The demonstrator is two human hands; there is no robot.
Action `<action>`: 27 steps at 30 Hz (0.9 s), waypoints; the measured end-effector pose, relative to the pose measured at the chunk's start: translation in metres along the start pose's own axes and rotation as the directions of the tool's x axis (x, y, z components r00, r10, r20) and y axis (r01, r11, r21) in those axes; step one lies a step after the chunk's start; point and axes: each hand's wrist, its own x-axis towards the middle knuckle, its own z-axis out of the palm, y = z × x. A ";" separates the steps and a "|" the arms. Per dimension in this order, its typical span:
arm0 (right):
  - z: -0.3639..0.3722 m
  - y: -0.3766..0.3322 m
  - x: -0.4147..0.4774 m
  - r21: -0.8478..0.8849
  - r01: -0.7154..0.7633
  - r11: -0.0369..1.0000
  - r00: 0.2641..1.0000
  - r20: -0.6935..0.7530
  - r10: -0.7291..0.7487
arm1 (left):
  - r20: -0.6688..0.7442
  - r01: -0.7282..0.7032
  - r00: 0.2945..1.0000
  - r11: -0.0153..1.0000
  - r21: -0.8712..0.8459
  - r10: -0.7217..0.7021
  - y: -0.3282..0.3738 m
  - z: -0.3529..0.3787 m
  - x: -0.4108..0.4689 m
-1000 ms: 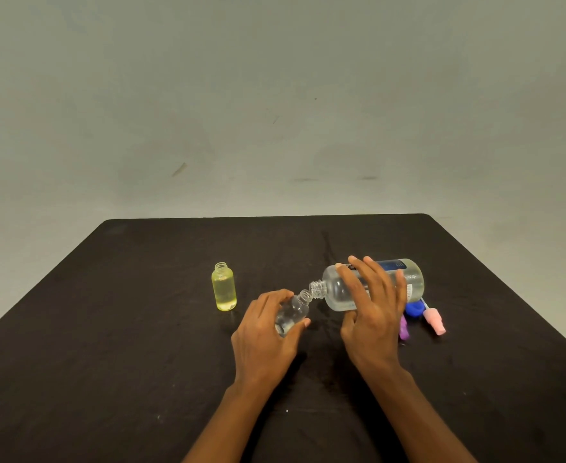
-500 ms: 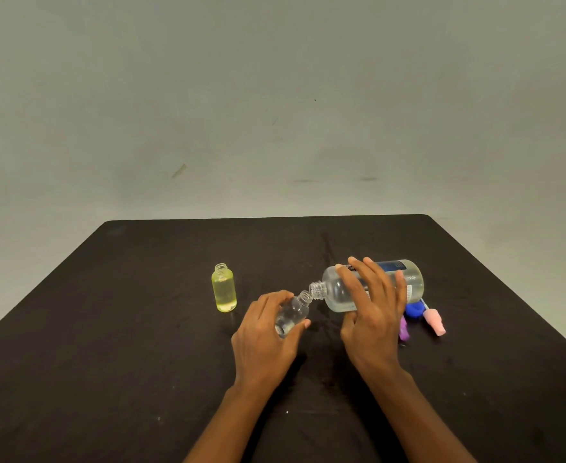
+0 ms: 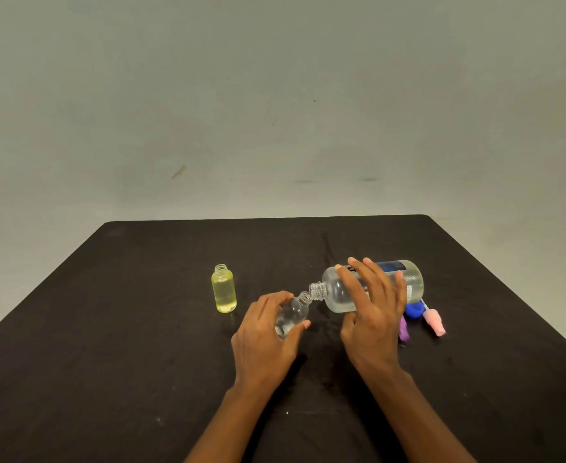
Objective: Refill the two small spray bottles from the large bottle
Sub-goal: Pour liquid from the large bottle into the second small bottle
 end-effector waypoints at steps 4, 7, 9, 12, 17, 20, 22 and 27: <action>0.000 0.000 0.000 0.000 0.005 1.000 1.000 -0.010 -0.005 | -0.001 0.006 1.000 1.000 -0.003 -0.006 0.000 0.000 0.000; 0.000 0.000 0.000 0.004 0.007 1.000 1.000 -0.014 -0.007 | -0.001 0.002 1.000 1.000 0.002 -0.002 0.000 0.000 0.000; 0.000 0.000 0.000 0.005 0.010 1.000 1.000 -0.014 -0.009 | -0.002 0.003 1.000 1.000 0.003 -0.003 -0.001 0.001 0.000; -0.001 -0.001 0.000 0.001 0.009 1.000 1.000 -0.010 -0.009 | -0.005 0.008 1.000 1.000 0.000 -0.008 -0.001 0.002 0.000; 0.000 -0.001 0.000 -0.006 0.010 1.000 1.000 -0.012 -0.010 | -0.007 0.002 1.000 1.000 0.001 -0.002 -0.001 0.002 -0.001; 0.000 0.000 0.000 -0.013 0.011 1.000 1.000 -0.013 -0.011 | -0.005 0.005 1.000 1.000 -0.004 -0.005 0.000 0.001 -0.001; 0.000 0.000 0.000 -0.013 0.009 1.000 1.000 -0.013 -0.009 | 0.000 0.007 1.000 1.000 -0.005 -0.007 0.000 0.000 -0.001; 0.000 0.000 0.000 -0.006 0.007 1.000 1.000 -0.013 -0.007 | 0.001 0.007 1.000 1.000 0.000 -0.007 0.001 -0.001 -0.001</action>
